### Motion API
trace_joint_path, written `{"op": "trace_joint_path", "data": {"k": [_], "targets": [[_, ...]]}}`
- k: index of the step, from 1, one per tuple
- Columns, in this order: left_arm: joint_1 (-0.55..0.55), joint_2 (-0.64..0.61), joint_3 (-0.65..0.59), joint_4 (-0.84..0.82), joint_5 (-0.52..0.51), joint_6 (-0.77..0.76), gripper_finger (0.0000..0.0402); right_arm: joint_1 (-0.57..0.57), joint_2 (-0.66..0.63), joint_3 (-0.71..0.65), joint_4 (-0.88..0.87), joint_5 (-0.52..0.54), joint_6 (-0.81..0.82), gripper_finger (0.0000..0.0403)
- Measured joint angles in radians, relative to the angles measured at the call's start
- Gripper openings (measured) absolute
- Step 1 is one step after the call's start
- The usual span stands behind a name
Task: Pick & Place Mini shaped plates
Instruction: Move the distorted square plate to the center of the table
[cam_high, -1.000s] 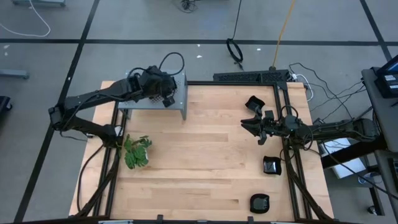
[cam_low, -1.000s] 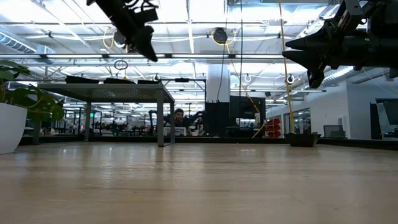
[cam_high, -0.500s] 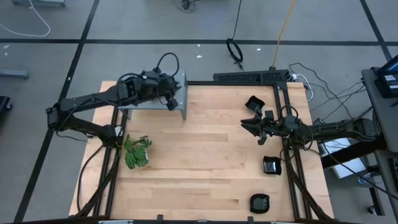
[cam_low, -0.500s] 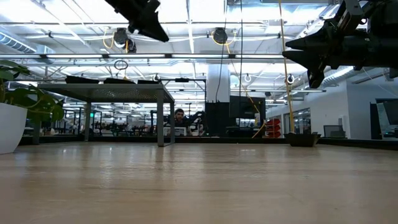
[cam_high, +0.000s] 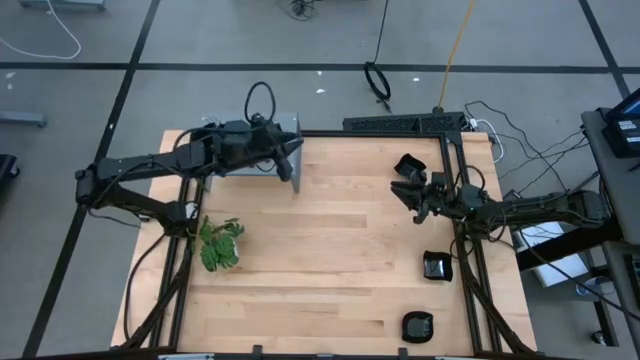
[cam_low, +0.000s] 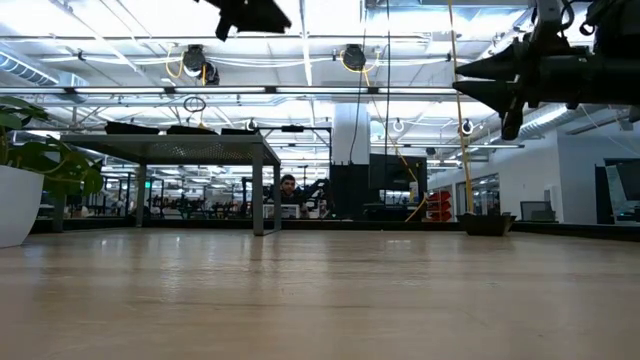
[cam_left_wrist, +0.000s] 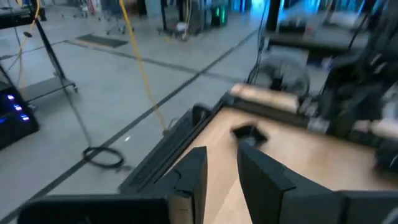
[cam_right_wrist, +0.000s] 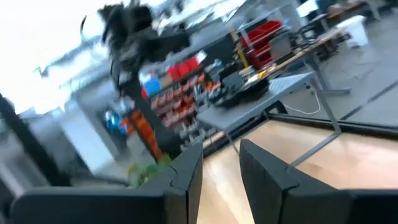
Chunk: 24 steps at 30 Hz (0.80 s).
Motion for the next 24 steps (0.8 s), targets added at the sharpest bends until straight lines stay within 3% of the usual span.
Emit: {"op": "trace_joint_path", "data": {"k": [4,11,18,24], "targets": [[-0.01,0.0,0.0,0.134,-0.001,-0.056,0.0093,0.0,0.0,0.0,0.017,0.035,0.144,0.0093],[-0.024,0.0,0.0,0.339,-0.001,-0.138,0.0093,0.0,0.0,0.0,0.033,0.043,0.141,0.0093],[-0.045,0.0,0.0,0.367,-0.002,-0.16,0.0093,0.0,0.0,0.0,0.033,0.046,0.299,0.0093],[-0.068,0.0,0.0,0.367,-0.003,-0.213,0.0093,0.0,0.0,0.0,0.041,0.044,0.285,0.0093]]}}
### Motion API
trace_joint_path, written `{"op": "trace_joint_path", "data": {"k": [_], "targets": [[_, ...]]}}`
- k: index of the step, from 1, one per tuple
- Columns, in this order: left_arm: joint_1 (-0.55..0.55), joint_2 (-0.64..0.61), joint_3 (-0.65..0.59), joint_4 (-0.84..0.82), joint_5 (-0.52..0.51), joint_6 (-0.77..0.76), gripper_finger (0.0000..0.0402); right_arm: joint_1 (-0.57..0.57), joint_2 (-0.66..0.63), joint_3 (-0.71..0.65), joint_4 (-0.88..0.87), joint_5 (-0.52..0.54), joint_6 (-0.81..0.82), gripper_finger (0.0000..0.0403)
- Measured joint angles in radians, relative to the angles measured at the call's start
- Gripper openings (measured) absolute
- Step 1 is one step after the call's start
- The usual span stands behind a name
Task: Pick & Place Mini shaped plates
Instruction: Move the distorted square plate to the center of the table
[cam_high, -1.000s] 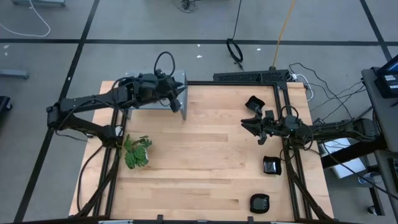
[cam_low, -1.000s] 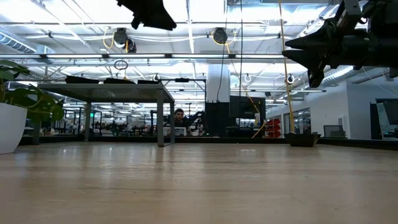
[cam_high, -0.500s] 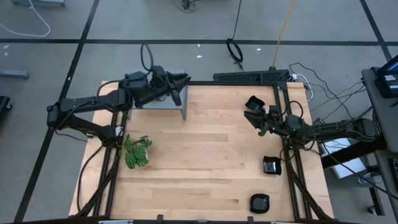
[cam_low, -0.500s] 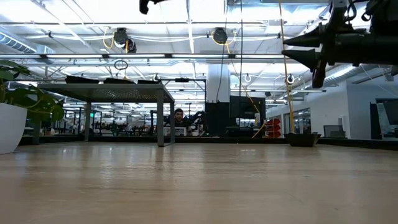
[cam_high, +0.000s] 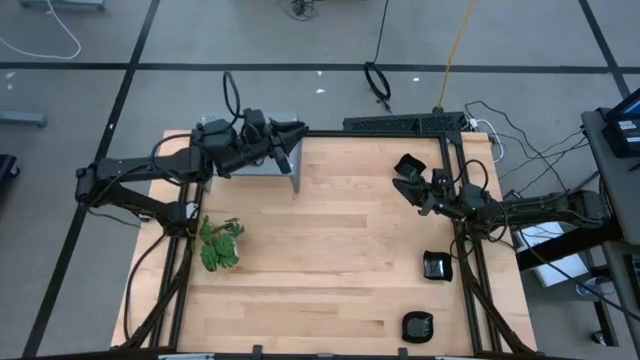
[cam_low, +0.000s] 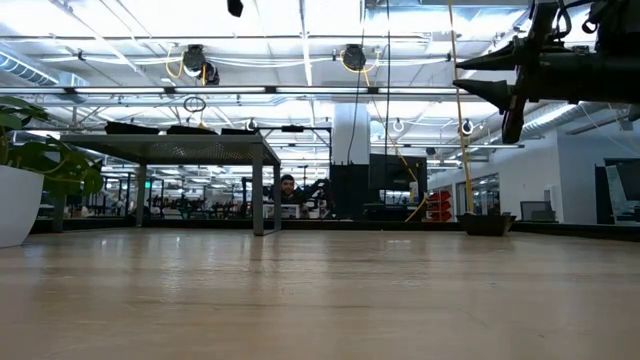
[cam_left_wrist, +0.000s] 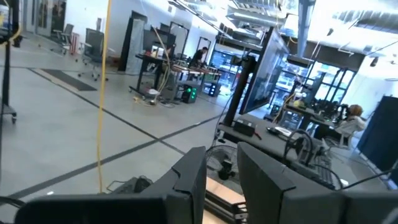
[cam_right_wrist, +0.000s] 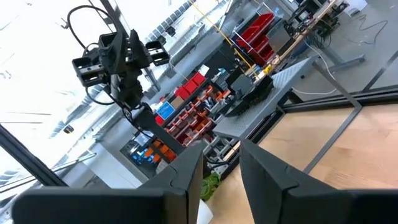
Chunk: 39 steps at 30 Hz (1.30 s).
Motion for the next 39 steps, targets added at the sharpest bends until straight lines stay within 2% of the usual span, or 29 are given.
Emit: {"op": "trace_joint_path", "data": {"k": [15,27,33,35,39], "targets": [[-0.059,0.0,0.0,0.0,0.001,-0.005,0.0093,0.0,0.0,0.0,0.017,0.0,-0.013,0.0093],[-0.071,0.0,0.0,0.0,0.002,-0.005,0.0093,0.0,0.0,0.0,0.021,0.0,-0.216,0.0093],[-0.071,0.0,0.0,0.0,0.002,0.005,0.0093,0.0,0.0,0.008,0.016,0.003,-0.201,0.0093],[-0.071,0.0,0.0,0.0,0.002,0.013,0.0093,0.0,0.0,0.028,-0.044,0.007,-0.228,0.0093],[-0.07,0.0,0.0,0.0,0.002,0.032,0.0093,-0.002,-0.001,0.137,-0.299,0.068,-0.347,0.0095]]}}
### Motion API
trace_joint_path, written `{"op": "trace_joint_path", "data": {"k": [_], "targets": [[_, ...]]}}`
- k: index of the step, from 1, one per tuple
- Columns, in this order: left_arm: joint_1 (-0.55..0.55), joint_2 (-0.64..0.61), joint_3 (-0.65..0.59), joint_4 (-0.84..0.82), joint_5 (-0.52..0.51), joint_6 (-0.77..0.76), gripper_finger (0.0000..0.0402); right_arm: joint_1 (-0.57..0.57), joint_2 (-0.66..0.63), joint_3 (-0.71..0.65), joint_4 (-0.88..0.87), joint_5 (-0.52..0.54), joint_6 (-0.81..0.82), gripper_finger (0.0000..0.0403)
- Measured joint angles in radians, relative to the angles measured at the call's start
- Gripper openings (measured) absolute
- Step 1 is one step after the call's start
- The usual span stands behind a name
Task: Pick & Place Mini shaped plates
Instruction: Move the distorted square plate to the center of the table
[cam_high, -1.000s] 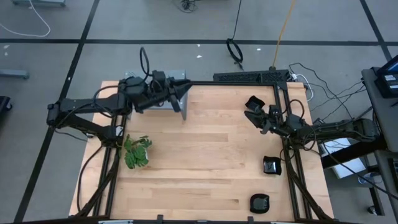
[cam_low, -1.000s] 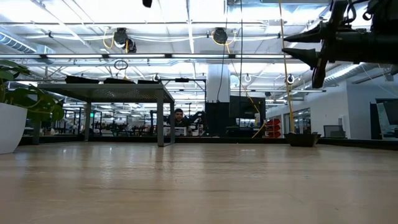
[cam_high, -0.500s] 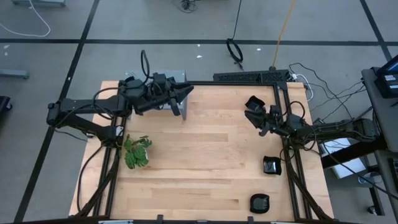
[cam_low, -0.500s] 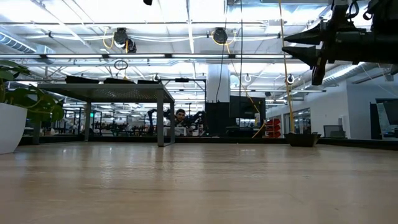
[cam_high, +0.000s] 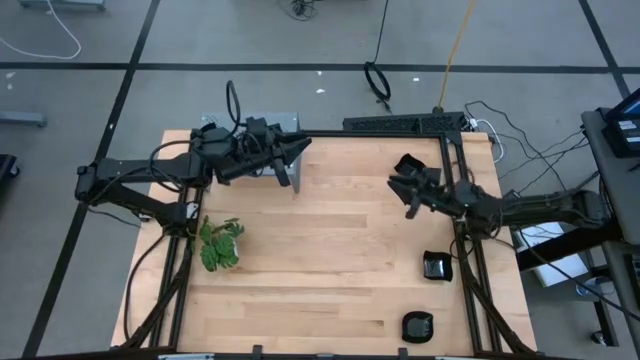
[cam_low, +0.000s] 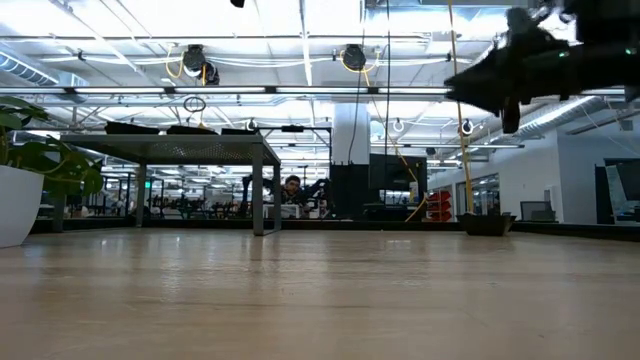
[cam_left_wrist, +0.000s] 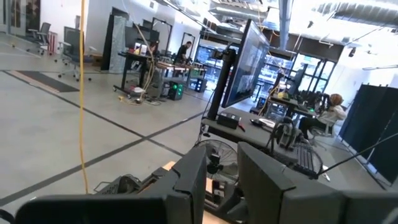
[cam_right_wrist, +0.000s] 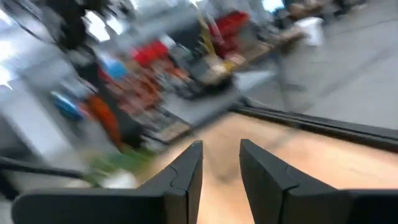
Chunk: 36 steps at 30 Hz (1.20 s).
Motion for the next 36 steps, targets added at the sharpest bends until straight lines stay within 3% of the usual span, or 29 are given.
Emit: {"op": "trace_joint_path", "data": {"k": [6,11,14,21,33,36], "targets": [[0.0,0.0,0.001,-0.002,-0.002,-0.001,0.0093,-0.066,0.02,0.2,-0.614,0.099,-0.042,0.0129],[0.0,0.0,0.001,-0.002,-0.002,-0.001,0.0093,-0.173,0.091,0.319,-0.865,0.115,-0.001,0.0177],[0.0,0.0,0.001,-0.001,-0.002,-0.002,0.0093,-0.237,0.161,0.371,-0.925,0.104,0.0,0.02],[0.0,0.0,0.001,0.0,-0.003,-0.003,0.0093,-0.375,0.39,0.442,-0.993,-0.067,0.082,0.0211],[0.0,0.0,0.001,-0.002,-0.003,-0.004,0.0093,-0.476,0.653,0.463,-0.995,-0.067,-0.033,0.0208],[0.0,0.0,0.001,-0.002,-0.003,-0.003,0.0093,-0.482,0.683,0.463,-0.975,-0.013,-0.088,0.0208]]}}
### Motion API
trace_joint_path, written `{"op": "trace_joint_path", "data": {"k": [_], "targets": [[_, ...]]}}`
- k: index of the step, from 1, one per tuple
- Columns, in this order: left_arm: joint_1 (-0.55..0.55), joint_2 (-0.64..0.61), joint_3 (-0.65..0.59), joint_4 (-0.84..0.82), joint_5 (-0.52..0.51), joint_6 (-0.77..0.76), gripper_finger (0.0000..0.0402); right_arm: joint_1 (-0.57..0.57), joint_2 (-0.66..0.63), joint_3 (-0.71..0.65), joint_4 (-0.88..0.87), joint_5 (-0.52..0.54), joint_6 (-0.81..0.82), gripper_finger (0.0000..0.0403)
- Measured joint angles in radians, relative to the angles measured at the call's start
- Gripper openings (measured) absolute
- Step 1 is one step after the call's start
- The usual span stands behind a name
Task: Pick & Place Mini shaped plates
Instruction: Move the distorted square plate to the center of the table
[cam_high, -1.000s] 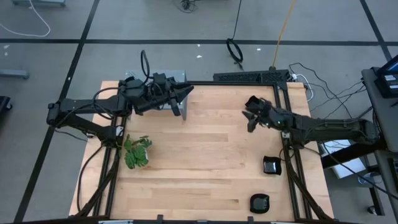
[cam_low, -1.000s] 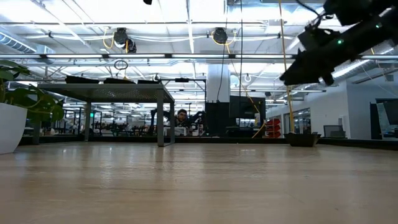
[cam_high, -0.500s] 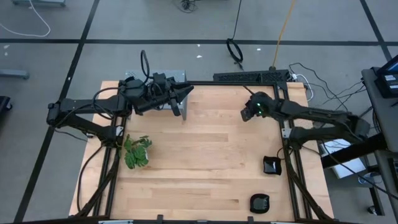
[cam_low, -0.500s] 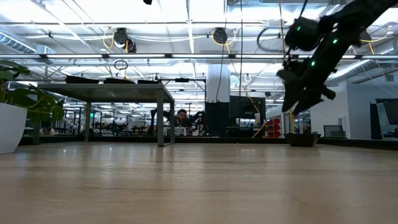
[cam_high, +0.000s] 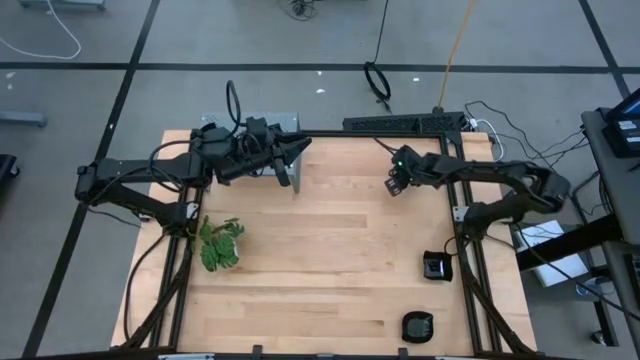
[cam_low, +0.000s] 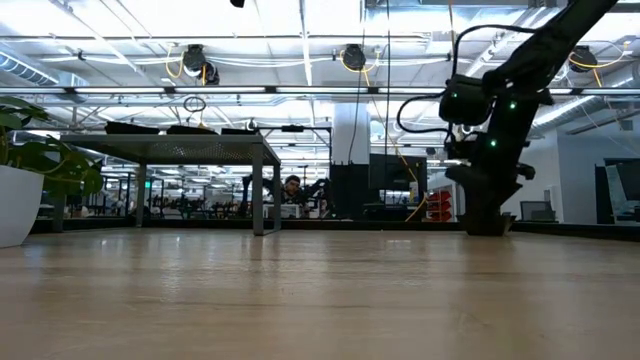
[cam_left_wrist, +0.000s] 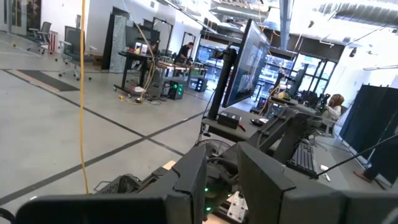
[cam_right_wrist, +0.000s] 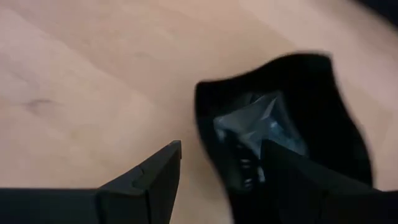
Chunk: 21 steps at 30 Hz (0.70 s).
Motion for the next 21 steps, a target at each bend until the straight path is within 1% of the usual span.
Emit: {"op": "trace_joint_path", "data": {"k": [2,4,7,9,12,17,18,21], "targets": [[0.0,0.0,0.0,0.0,0.0,0.0,0.0093,0.0,0.012,0.0,0.008,0.025,-0.052,0.0208],[0.0,0.0,0.0,-0.002,0.0,0.0,0.0093,0.0,0.024,0.0,0.017,0.022,-0.115,0.0207],[0.0,0.0,0.0,-0.005,0.0,0.002,0.0093,0.002,0.035,0.0,0.019,0.02,-0.214,0.0191],[0.0,0.0,0.0,-0.006,0.0,0.002,0.0093,0.002,0.046,0.0,0.022,0.02,-0.257,0.0168],[0.0,0.0,0.0,-0.006,0.0,0.002,0.0093,0.002,0.046,-0.001,0.019,0.01,-0.297,0.0119],[0.0,0.0,0.0,-0.006,0.0,0.002,0.0093,0.002,0.046,-0.001,0.023,-0.077,-0.34,0.0018],[0.0,0.0,0.0,-0.006,0.0,0.002,0.0093,0.004,0.045,0.0,0.026,-0.088,-0.342,0.001],[0.0,0.0,0.0,-0.006,0.0,0.002,0.0093,0.03,0.039,0.0,0.029,-0.123,-0.349,0.0008]]}}
